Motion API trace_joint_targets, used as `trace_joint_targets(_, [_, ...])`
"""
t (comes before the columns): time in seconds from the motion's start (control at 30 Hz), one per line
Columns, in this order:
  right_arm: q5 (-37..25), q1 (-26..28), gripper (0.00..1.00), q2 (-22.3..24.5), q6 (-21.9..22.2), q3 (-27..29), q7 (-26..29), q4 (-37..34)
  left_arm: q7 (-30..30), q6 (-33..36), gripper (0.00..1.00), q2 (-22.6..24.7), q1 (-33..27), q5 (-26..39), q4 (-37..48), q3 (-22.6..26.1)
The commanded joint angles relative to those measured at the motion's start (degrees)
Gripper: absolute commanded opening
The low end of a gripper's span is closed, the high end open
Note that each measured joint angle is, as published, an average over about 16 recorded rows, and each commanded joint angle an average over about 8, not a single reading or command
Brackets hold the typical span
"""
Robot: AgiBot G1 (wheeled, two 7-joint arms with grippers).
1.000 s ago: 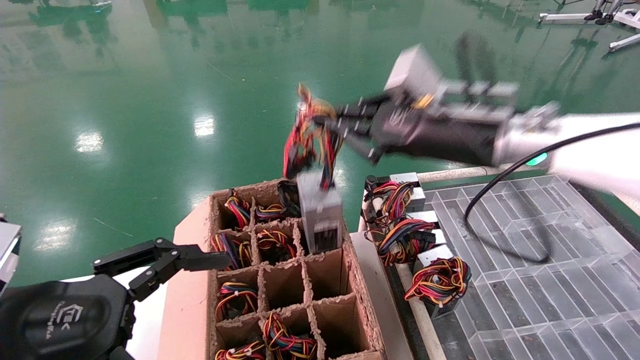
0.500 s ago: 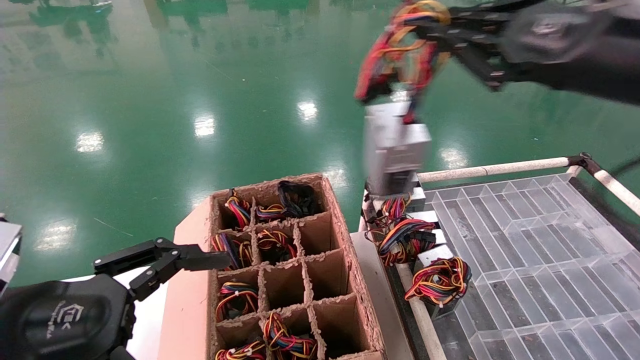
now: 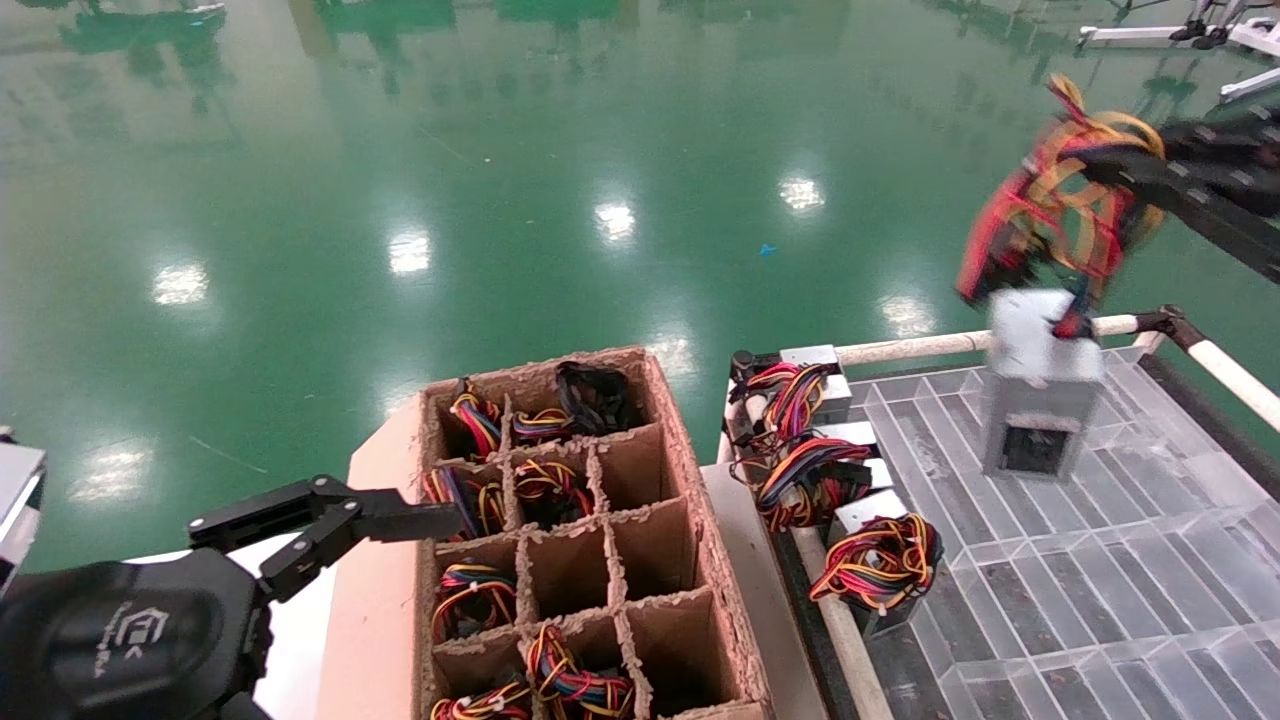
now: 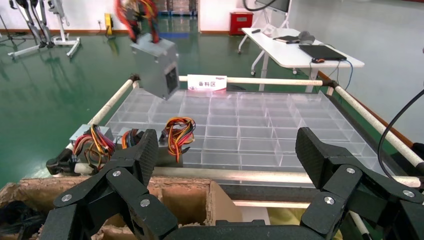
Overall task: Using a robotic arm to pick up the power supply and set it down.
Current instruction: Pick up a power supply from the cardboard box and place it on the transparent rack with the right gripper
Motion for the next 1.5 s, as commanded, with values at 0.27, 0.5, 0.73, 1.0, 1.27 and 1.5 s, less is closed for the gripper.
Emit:
trace_joint_targets(0.27, [4.46,-6.34,0.0,7.09,-5.61,0.9,-2.13,-0.23,0.01,-0.01,1.0,-0.01,0.0,-0.01,0.0,0.01])
trace_joint_targets(0.5, [8.55,-10.64,0.0,9.33,-10.65,0.73,-5.53,-1.75,0.01,-0.01,1.0,-0.01,-0.01,-0.02,0.0,0.02])
trace_joint_targets(0.73, [10.13,-13.93,0.0,9.05,-12.86,-0.04,-8.71,-4.0,0.02,-0.01,1.0,-0.01,-0.01,-0.02,0.0,0.03])
trace_joint_targets(1.0, [9.53,-14.6,0.0,6.94,-15.0,-1.47,-10.58,-5.49,0.02,-0.02,1.0,-0.02,-0.01,-0.03,0.0,0.05])
trace_joint_targets(1.27, [7.35,-12.08,0.0,4.79,-17.37,-2.93,-10.43,-6.09,0.03,-0.02,1.0,-0.02,-0.01,-0.04,0.0,0.06])
trace_joint_targets(1.5, [5.29,-9.88,0.0,1.82,-18.58,-4.59,-9.99,-7.04,0.03,-0.03,1.0,-0.03,-0.02,-0.05,0.0,0.07])
